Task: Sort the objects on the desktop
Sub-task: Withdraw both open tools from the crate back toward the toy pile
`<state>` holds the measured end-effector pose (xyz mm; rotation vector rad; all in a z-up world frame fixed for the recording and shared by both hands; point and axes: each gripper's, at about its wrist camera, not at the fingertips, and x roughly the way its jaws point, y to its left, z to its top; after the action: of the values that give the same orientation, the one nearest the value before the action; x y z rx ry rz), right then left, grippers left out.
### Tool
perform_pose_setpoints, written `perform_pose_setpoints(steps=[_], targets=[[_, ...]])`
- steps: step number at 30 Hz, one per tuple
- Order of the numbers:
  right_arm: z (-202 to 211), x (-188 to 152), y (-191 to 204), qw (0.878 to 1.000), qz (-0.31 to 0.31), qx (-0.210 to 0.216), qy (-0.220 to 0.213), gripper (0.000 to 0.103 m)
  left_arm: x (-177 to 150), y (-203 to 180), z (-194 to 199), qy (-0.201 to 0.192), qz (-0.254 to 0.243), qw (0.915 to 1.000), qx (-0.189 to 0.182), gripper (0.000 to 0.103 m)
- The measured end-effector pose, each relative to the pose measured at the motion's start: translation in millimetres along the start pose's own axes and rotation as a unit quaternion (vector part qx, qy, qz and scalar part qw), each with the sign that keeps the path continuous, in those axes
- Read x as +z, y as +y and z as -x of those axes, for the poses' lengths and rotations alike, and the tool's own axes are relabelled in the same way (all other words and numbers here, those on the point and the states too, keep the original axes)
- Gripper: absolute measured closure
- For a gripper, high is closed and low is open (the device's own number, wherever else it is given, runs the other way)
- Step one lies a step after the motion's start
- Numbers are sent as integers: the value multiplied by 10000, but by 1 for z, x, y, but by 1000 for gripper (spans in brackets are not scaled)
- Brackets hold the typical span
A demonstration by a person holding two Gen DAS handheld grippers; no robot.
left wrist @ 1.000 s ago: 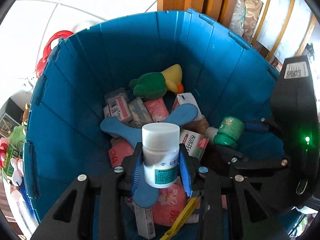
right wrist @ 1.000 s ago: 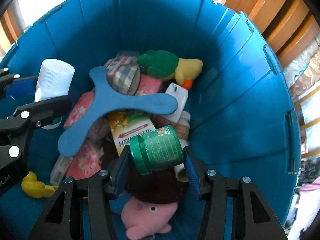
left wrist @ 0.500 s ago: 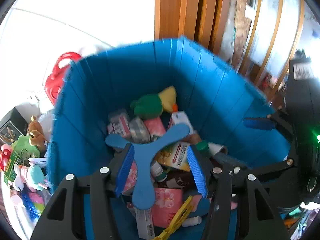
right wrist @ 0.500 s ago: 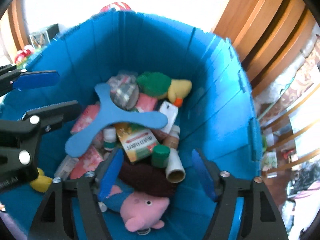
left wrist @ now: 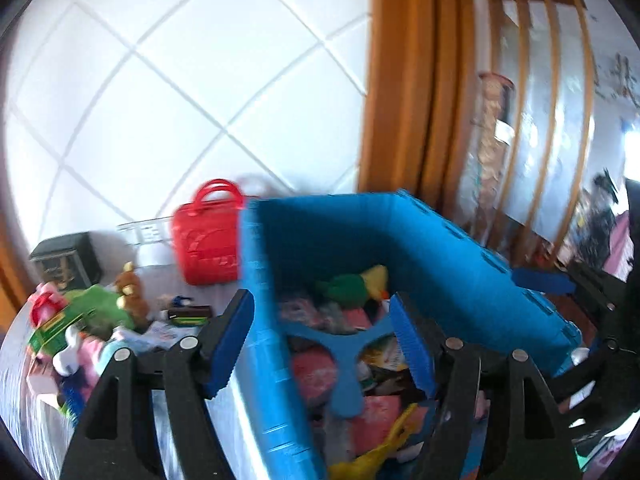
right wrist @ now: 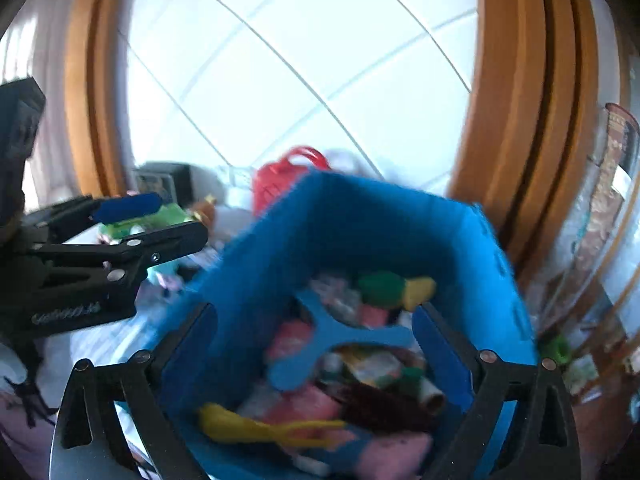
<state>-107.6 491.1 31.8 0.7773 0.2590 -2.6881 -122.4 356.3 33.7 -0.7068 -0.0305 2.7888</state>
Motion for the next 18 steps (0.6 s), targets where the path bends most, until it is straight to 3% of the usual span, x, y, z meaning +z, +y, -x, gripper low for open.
perform_pose_setpoints(steps=[9, 18], targets=[[-16, 23, 118, 9963, 105, 776, -344, 2, -45, 158, 50, -49, 812, 9931, 848, 34], [-76, 44, 242, 9915, -95, 1300, -47, 1, -105, 335, 88, 380, 1288, 9753, 1752, 34]])
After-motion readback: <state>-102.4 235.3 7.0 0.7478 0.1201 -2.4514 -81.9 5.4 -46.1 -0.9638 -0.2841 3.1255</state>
